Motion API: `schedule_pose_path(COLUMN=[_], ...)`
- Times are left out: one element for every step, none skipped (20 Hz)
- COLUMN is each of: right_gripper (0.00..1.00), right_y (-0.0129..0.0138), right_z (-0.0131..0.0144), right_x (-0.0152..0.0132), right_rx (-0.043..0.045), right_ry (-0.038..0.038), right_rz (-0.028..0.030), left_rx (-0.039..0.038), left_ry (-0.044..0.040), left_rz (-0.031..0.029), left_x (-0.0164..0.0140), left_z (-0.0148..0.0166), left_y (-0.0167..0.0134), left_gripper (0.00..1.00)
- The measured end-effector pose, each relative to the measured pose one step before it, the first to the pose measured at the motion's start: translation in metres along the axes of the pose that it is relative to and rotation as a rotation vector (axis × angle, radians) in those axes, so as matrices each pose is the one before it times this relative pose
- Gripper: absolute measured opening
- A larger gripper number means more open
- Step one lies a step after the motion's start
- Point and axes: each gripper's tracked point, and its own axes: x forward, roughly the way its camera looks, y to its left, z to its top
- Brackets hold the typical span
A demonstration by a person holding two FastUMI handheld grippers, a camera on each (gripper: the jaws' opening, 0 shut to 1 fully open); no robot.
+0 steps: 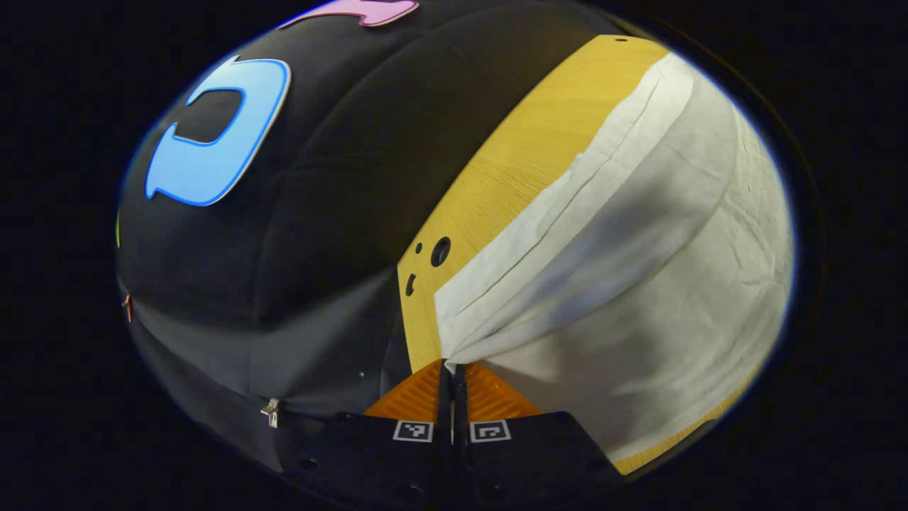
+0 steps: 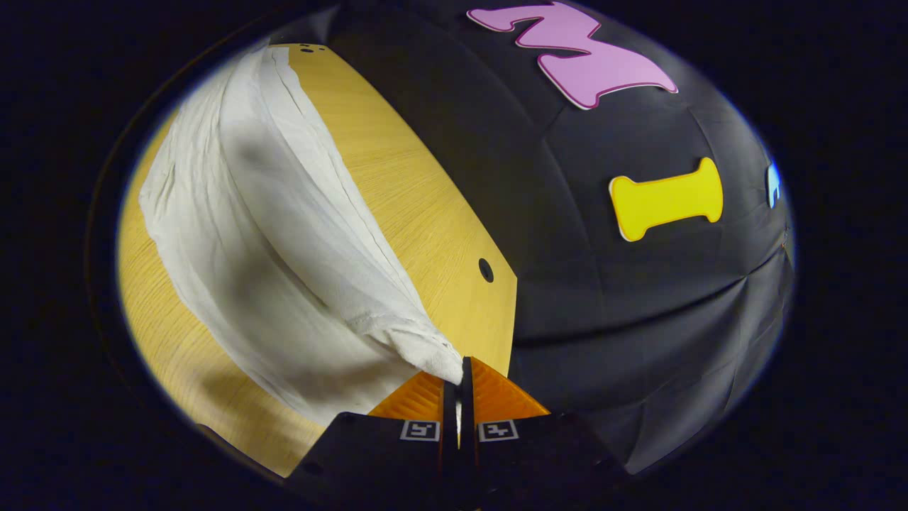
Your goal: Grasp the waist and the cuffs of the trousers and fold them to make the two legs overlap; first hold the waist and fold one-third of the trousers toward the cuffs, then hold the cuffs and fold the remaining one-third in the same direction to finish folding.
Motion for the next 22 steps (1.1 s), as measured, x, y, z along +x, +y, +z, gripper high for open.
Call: schedule_pose_path(right_gripper=[0.05,0.05,0.05,0.05,0.05,0.05,0.05,0.05,0.06,0.05,0.05,0.05,0.05,0.05,0.05,0.05,0.06,0.05,0.05,0.05,0.06,0.05], right_y=[0.00793,0.00865,0.00483,0.00782,0.00846,0.00711,0.00269,0.00438,0.00228,-0.00326,-0.00148,-0.00258,-0.00106,0.00213,0.00178,0.0025,-0.00004,0.00025,-0.00043,-0.0012,-0.00069,-0.00161], right_z=[-0.00297,-0.00283,0.00073,-0.00115,-0.00101,-0.00055,0.00101,0.00014,-0.00076,-0.0013,-0.0005,-0.00075,-0.00154,-0.00004,-0.00039,-0.00056,-0.00039,0.00057,-0.00059,-0.00037,-0.00055,-0.00104], right_x=[0.01131,0.0085,0.00834,0.00341,0.00165,-0.00088,-0.00173,-0.00067,-0.00036,-0.00103,-0.00178,-0.00066,0.00183,-0.00086,-0.00139,-0.00167,-0.00304,-0.00163,-0.00304,-0.00199,-0.00308,-0.00203], right_rx=[-0.00503,-0.01492,-0.02351,-0.03027,-0.0302,-0.0353,-0.03666,-0.02255,-0.00164,0.01149,0.01203,0.00126,-0.00857,-0.01322,-0.01175,-0.00392,-0.00053,-0.00098,-0.00409,-0.00418,-0.00201,0.00074], right_ry=[0.02154,0.02425,0.00881,0.00705,0.00197,-0.00897,-0.01698,-0.01658,-0.01712,-0.01547,-0.01079,-0.00913,-0.00608,-0.00505,-0.00502,-0.00631,-0.00715,-0.00584,-0.00631,-0.00577,-0.00618,-0.00558], right_rz=[0.01881,0.01761,0.01313,0.01423,0.02031,0.00893,-0.00045,0.00208,0.00593,0.01044,0.0098,0.00577,0.00209,0.0002,0.00186,0.00376,0.00661,0.00804,0.0088,0.00878,0.00948,0.00921], left_rx=[0.01341,0.00959,0.00568,-0.0047,-0.00752,-0.01641,-0.01418,-0.01312,-0.00391,0.00225,0.00475,0.00254,0.00153,0.00076,-0.00185,-0.00598,-0.00882,-0.00911,-0.0101,-0.0094,-0.00937,-0.01049], left_ry=[0.01731,0.02611,0.02807,0.02434,0.00283,0.00101,0.00328,0.00409,0.00144,0.00554,0.00261,0.00179,0.00248,0.00465,0.0047,0.00552,0.00646,0.00743,0.00747,0.00704,0.00835,0.00544], left_rz=[-0.02159,-0.02838,-0.0305,-0.0211,0.01107,-0.00276,-0.00438,-0.00386,-0.00336,-0.00007,0.00049,0.00036,-0.00161,-0.00418,-0.00437,-0.00446,-0.00442,-0.00533,-0.00596,-0.0057,-0.00552,-0.0048], left_x=[0.0083,0.00794,0.00436,0.0009,-0.00019,0.00269,0.00121,-0.00167,0.00008,-0.00135,-0.00072,0.00017,-0.00285,0.0023,0.00167,0.00155,0.0005,-0.00254,0.00058,-0.00052,-0.00007,0.00063], left_z=[-0.00215,-0.00581,-0.00662,-0.00834,-0.00086,-0.0012,-0.00315,-0.00391,-0.00391,-0.00437,-0.00451,-0.00968,-0.00895,-0.00169,-0.00015,0.00523,0.00125,0.00129,0.00055,-0.00032,0.00063,-0.00011], left_y=[-0.00785,-0.0091,-0.00992,-0.00794,-0.00067,0.00163,-0.00034,-0.00065,-0.00044,0.00097,-0.00052,-0.00139,-0.00244,-0.00061,0.00052,0.00115,0.00015,0.00025,-0.00001,0.00001,-0.00039,0.00078], left_gripper=[0.05,0.05,0.05,0.05,0.05,0.05,0.05,0.05,0.05,0.05,0.05,0.05,0.05,0.05,0.05,0.05,0.05,0.05,0.05,0.05,0.05,0.05])
